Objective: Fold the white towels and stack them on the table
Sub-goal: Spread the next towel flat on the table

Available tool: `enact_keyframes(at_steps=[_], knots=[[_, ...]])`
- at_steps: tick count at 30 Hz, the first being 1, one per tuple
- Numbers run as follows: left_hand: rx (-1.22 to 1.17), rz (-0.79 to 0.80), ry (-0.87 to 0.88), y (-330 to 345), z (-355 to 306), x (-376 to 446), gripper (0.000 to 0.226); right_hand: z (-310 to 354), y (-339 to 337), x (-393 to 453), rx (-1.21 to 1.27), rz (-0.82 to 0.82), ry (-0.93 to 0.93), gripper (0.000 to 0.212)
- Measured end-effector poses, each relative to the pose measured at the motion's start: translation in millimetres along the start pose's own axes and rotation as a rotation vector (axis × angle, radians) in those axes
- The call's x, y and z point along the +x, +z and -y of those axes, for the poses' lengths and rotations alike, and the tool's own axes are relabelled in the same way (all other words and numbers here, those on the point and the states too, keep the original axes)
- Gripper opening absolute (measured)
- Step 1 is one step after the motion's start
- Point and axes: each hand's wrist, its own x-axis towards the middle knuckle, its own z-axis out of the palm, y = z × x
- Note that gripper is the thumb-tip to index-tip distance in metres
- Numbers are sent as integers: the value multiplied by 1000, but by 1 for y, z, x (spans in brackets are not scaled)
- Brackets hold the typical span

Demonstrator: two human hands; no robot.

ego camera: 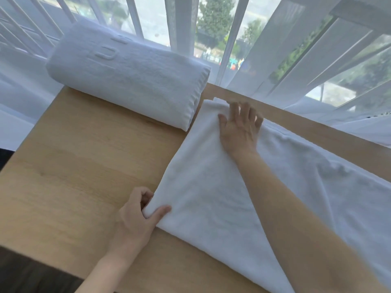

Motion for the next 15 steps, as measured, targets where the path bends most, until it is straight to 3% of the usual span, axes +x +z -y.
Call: enact_keyframes(at_steps=[2,4,7,10,12,15], knots=[[74,-75,114,6,0,-5,39,6,4,-38,18,59,86,50],[275,-188,368,12,-3,-8,35,9,11,-60,-1,168,131,57],[415,-108,748,32,-11,-5,40,8,13,-48,-5,258,115,60],[450,94,778,58,-22,-11,48,1,1,-45,198,274,63,59],[586,128,735,69,-23,-15,55,-15,-12,-70,294,186,49,57],[631,104,688,80,-21,-17,61,-65,-28,-128,160,134,166,56]])
